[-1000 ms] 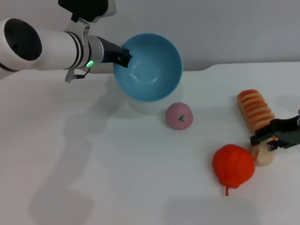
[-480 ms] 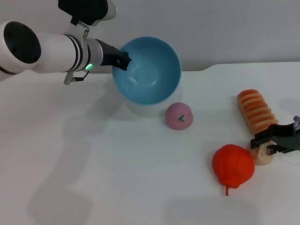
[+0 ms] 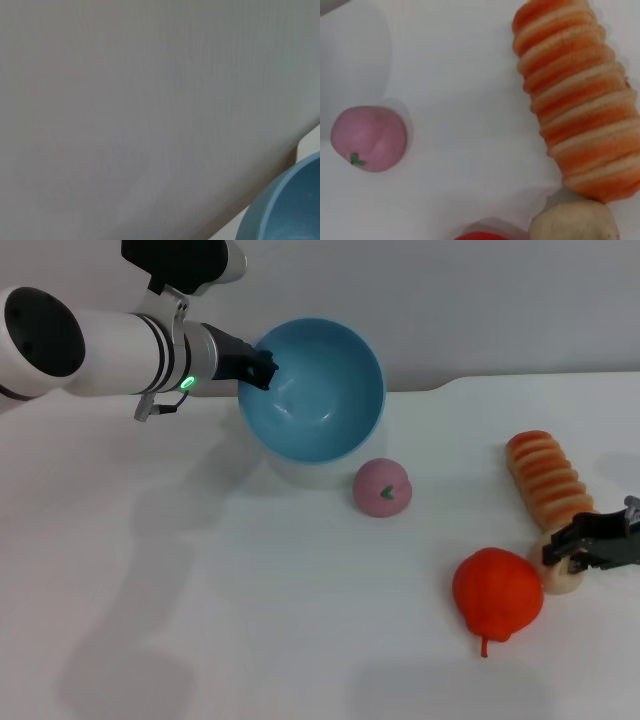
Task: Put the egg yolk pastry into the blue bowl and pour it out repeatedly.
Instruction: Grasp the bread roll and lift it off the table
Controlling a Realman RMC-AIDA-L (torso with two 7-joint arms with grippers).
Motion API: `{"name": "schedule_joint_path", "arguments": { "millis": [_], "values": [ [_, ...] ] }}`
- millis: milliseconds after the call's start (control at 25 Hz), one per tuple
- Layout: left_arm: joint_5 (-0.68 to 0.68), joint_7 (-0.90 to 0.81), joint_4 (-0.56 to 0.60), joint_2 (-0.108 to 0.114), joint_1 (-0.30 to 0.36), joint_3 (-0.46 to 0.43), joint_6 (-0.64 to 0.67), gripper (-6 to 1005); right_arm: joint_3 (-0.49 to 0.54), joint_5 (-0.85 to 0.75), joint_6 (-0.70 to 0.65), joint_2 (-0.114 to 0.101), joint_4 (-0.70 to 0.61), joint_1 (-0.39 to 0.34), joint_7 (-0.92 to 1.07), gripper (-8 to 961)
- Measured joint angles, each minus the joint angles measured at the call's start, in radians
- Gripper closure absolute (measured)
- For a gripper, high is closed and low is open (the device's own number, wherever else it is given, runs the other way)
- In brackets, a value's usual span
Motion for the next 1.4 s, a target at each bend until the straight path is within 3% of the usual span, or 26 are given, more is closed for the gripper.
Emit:
{"name": "schedule_joint_path", "arguments": {
  "millis": [80, 320, 920, 1200, 1400],
  "values": [
    [0.0, 0.0, 0.0, 0.0, 0.0, 0.0, 0.0, 1000, -0.011, -0.002, 0.0, 0.003, -0.014, -0.002, -0.004, 582],
    [0.0, 0.001, 0.0, 0.0, 0.0, 0.0, 0.0, 1001, -0.019, -0.039, -0.006, 0.007, -0.028, 0.004, -0.01, 747],
    [-0.004, -0.004, 0.005, 0.0, 0.0, 0.0, -0.02, 1000, -0.067, -0.058, -0.022, 0.042, -0.227, 0.009, -0.045, 851],
    [-0.005, -0.006, 0.0, 0.001, -0.009, -0.009, -0.105, 1001, -0.099, -0.061, -0.061, 0.063, -0.354, 0.074, -0.058, 901],
    [-0.006, -0.006, -0.001, 0.001, -0.012, -0.011, -0.127, 1001, -0.11, -0.056, -0.064, 0.074, -0.366, 0.135, -0.092, 919]
  ]
}}
